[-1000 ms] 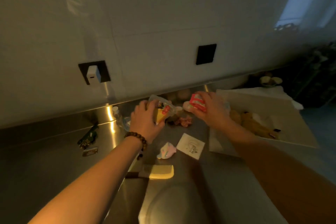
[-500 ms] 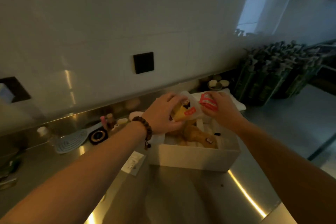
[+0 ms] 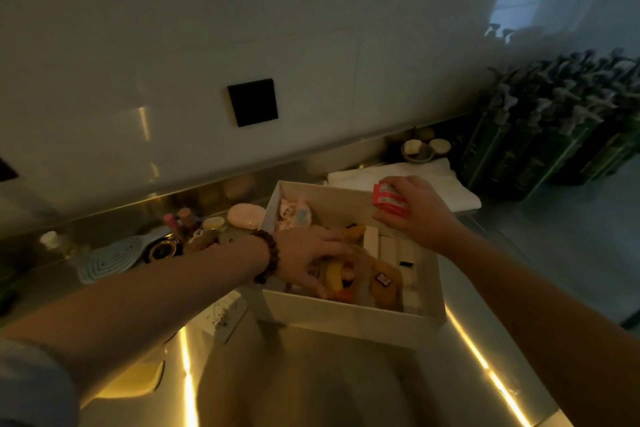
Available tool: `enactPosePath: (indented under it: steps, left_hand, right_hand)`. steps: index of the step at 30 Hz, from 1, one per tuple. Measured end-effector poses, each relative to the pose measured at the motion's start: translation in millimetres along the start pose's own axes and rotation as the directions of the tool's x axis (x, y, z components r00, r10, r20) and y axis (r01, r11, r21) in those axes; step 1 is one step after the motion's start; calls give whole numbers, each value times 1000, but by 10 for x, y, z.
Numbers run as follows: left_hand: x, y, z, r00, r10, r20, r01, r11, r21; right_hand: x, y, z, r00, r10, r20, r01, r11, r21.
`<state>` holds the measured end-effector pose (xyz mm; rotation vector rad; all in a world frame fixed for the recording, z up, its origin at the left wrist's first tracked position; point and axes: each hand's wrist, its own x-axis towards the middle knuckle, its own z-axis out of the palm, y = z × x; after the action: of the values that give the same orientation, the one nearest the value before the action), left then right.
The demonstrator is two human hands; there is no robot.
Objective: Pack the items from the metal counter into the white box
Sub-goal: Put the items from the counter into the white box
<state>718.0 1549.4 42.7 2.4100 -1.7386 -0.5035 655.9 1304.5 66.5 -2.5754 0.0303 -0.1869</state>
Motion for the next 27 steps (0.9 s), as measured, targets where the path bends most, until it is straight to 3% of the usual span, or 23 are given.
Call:
enactPosePath:
  steps: [5,15,17,21,24,27]
  left_hand:
    - [52,-113,9,997,-52,51,54,998,-42]
    - [95,-130,243,945,-30,325,28,1000,10]
    - [81,-118,183,962,-36,269,47,998,-35]
    - [-35,-184,-28,990,-140,-13,137,980,-144]
    - [-125,-268,-128,957,-238,-168,247,968,37]
    - [-232,-331,-133,911,-239,-337,316,929,194]
  right_hand:
    - [34,62,65,1000,19,2,-19,999,-32]
    - [17,-1,211,997,34,67,-27,995,-98]
    - [7,-6,236,996,29,79,-22,996,-91]
    - [12,-29,278,996,23,90,-14,995,-102]
    - [96,-119,355,990,9,137,4,995,-95]
    - [233,-256,549,980,-20,199,39,995,-92]
